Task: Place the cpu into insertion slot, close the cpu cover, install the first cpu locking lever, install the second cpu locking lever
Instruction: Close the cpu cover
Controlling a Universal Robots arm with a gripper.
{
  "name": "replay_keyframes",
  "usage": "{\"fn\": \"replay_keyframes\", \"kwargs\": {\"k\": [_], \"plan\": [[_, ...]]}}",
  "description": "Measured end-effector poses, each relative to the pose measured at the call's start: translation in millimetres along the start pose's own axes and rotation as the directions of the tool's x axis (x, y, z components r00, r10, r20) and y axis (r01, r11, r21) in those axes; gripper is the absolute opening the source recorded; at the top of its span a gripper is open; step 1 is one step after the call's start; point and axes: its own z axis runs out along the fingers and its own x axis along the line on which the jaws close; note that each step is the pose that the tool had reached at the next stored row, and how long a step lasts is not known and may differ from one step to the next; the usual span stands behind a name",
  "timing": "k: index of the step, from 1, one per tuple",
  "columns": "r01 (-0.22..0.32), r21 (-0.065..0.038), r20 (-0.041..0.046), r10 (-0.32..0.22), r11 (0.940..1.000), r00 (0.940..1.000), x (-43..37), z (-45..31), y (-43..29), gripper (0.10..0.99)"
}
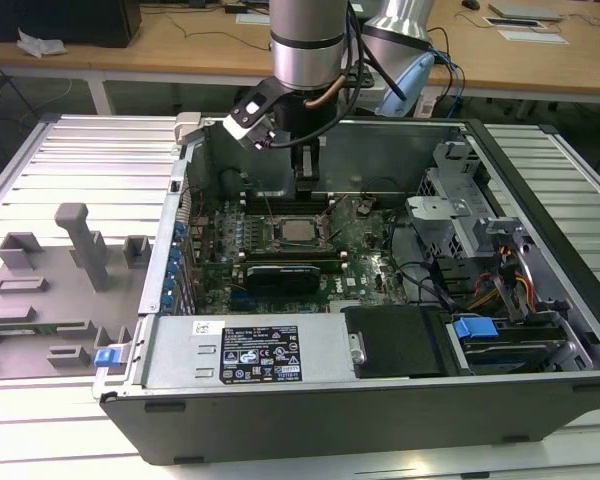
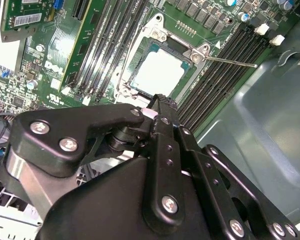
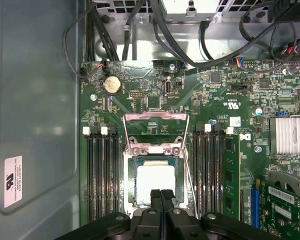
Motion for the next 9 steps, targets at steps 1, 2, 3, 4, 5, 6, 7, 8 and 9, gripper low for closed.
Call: {"fn": "replay_keyframes", "kwargs": {"k": [1,2,3,4,5,6,7,8,9], "plan": [[0.000,0.000,0.0000,0.000,1.0000,1.0000,0.0,0.0,0.1,0.106],[0.000,0.000,0.0000,0.000,1.0000,1.0000,0.0,0.0,0.4,0.106],[0.000,0.000,0.0000,0.000,1.0000,1.0000,0.1,0.1,1.3,0.106],[0.000,0.000,-0.0001,0.000,1.0000,1.0000,0.1,0.3,4.3,0.106],[0.000,0.000,0.0001,0.000,1.0000,1.0000,0.1,0.5,8.9,0.106],[0.000,0.000,0.0000,0.000,1.0000,1.0000,0.2,0.8,13.7,0.106],[0.000,0.000,0.0000,0.000,1.0000,1.0000,0.3,1.0,18.9,0.106],[0.000,0.000,0.0000,0.000,1.0000,1.0000,0.4,1.4,26.8,0.106],[0.000,0.000,0.0001,0.000,1.0000,1.0000,0.5,2.1,40.1,0.106]]}}
